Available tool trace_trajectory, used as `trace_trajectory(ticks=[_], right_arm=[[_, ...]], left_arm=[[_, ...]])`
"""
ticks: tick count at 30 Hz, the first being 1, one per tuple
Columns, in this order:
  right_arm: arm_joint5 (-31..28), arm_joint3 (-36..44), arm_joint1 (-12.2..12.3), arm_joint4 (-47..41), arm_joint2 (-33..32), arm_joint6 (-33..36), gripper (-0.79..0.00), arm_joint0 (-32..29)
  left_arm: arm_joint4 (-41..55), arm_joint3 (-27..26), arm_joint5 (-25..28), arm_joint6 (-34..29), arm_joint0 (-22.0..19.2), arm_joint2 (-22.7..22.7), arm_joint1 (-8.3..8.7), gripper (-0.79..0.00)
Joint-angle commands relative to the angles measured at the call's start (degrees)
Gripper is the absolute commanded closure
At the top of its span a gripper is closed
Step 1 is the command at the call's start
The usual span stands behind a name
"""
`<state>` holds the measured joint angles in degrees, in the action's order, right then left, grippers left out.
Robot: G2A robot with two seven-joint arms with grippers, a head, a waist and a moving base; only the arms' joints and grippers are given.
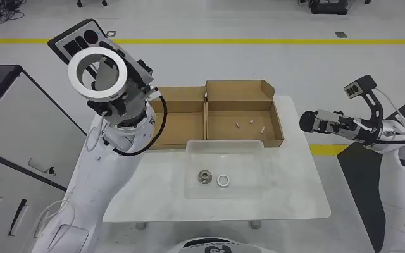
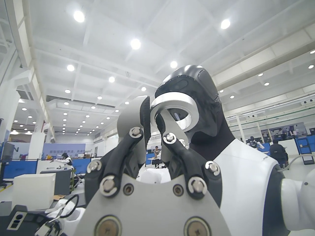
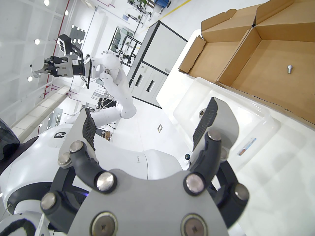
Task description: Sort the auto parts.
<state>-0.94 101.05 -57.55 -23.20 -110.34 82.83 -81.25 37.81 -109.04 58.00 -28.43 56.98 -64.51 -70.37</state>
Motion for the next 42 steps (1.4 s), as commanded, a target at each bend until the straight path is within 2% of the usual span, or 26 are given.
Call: trace_trajectory(ticks=[1,10,16,22,31,42], right_arm=[[0.0,0.0,0.0,0.0,0.0,0.0,-0.785,0.0],[0.0,0.0,0.0,0.0,0.0,0.0,-0.785,0.0],[0.0,0.0,0.0,0.0,0.0,0.0,-0.785,0.0],[0.0,0.0,0.0,0.0,0.0,0.0,-0.785,0.0],[0.0,0.0,0.0,0.0,0.0,0.0,-0.785,0.0],[0.0,0.0,0.0,0.0,0.0,0.0,-0.785,0.0]], left_arm=[[-0.59,0.44,0.0,-1.1,-0.06,-0.4,-0.04,0.0],[-13.44,2.08,-3.6,-6.6,0.22,-4.02,0.4,0.0],[-17.04,1.35,-4.4,-6.41,1.03,-4.57,0.46,0.0],[-11.2,0.54,-2.66,-2.9,1.54,-2.88,0.06,0.0],[-4.51,0.5,-0.2,-1.0,1.05,-1.83,-0.41,0.0],[-4.37,0.52,-0.12,-1.0,1.01,-1.78,-0.43,0.0]])
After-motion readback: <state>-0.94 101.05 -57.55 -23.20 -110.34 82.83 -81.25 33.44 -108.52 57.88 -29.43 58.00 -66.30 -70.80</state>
